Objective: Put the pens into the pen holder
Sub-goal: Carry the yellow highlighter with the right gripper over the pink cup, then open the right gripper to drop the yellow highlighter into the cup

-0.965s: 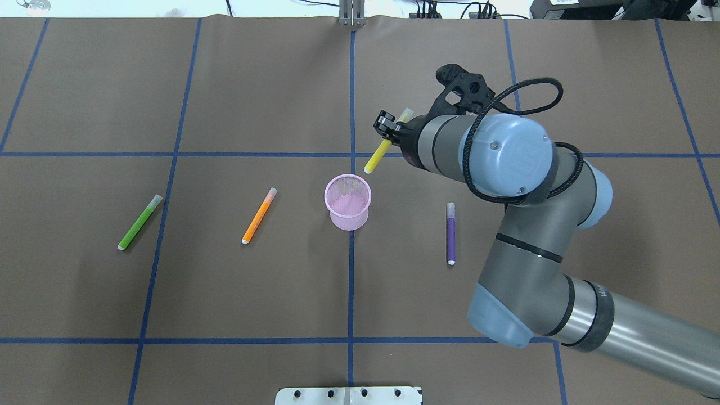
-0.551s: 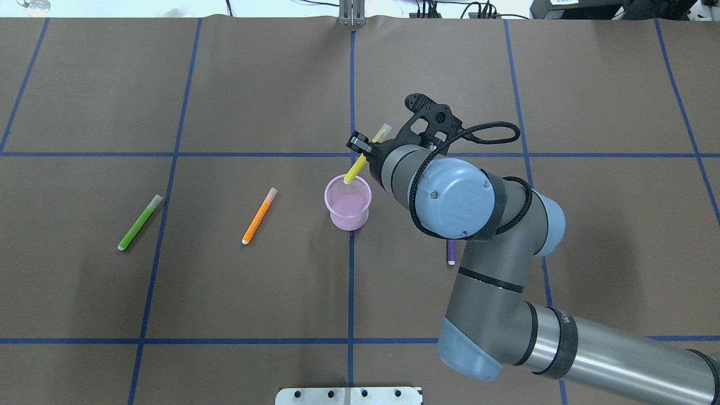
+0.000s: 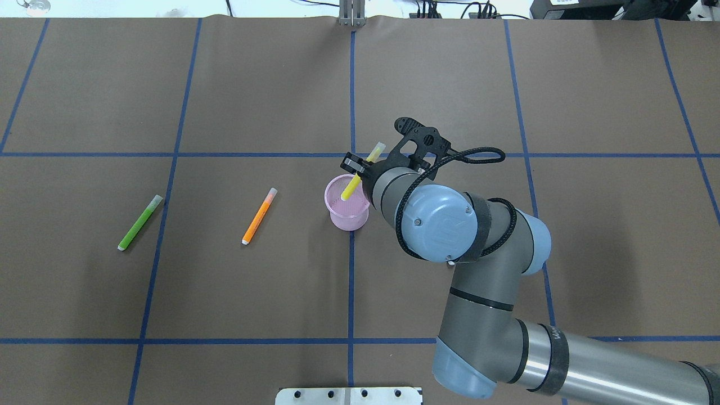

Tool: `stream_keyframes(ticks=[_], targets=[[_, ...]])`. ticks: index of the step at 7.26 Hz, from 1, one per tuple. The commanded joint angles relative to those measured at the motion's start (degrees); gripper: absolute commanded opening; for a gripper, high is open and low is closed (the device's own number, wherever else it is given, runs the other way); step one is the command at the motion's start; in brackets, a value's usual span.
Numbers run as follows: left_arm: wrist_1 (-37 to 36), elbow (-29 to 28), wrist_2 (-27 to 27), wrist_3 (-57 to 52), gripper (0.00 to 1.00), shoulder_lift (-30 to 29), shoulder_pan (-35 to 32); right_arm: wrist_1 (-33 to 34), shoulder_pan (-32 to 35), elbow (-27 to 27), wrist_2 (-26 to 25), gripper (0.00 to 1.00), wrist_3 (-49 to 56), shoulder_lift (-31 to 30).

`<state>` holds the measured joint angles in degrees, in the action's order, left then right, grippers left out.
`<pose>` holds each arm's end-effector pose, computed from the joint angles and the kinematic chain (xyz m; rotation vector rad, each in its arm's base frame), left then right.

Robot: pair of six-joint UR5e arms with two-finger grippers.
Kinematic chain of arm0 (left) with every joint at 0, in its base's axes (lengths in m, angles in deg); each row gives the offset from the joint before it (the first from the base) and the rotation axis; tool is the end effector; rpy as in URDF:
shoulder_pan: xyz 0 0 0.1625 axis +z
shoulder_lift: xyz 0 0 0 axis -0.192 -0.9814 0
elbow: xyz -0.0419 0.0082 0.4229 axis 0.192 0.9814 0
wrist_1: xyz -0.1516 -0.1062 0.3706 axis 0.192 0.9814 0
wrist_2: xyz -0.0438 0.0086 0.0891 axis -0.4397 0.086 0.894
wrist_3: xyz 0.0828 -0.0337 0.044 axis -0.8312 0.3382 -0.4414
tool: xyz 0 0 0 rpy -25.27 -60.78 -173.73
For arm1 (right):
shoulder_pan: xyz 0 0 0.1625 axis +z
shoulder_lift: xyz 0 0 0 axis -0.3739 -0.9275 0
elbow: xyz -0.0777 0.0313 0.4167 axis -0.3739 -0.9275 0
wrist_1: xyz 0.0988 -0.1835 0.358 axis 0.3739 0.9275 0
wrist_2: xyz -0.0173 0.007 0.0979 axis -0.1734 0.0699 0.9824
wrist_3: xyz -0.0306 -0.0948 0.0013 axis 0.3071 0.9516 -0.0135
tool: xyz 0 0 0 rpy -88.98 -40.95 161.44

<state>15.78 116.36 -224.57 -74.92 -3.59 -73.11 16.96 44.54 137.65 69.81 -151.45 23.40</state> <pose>-0.0030 -0.4850 0.5355 0.2044 0.9696 0.1463 -0.5284 -0.3939 0.1756 0.3809 -1.1111 0.6577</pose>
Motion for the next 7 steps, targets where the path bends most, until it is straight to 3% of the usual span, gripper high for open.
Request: stream_keyframes(ticks=[1,2,4,5,6,7], targets=[[0.08,-0.26,0.00,0.09,1.00,-0.85,0.32,0.00,-0.43,-0.39,-0.13,0.76,0.25,-0.14],[0.16,-0.17,0.00,1.57,1.00,-1.38,0.85,0.00,-0.61,-0.22,-1.00,0.99,0.34,-0.22],[1.38,-1.14,-0.26,10.76,0.99,-5.85,4.97,-0.09,0.09,3.89,-0.14,1.00,1.39,-1.27],[6.44,-1.49,0.00,12.90,1.00,-6.13,7.59,-0.35,3.57,5.13,5.96,1.00,4.27,-2.58],[8.49,-1.40,0.70,16.58,1.00,-7.78,10.14,-0.35,9.35,5.14,15.68,1.00,8.04,-4.51],[8.43,-0.53,6.45,20.10,0.99,-10.49,13.65,-0.53,15.07,5.14,24.74,1.00,12.69,-7.14]])
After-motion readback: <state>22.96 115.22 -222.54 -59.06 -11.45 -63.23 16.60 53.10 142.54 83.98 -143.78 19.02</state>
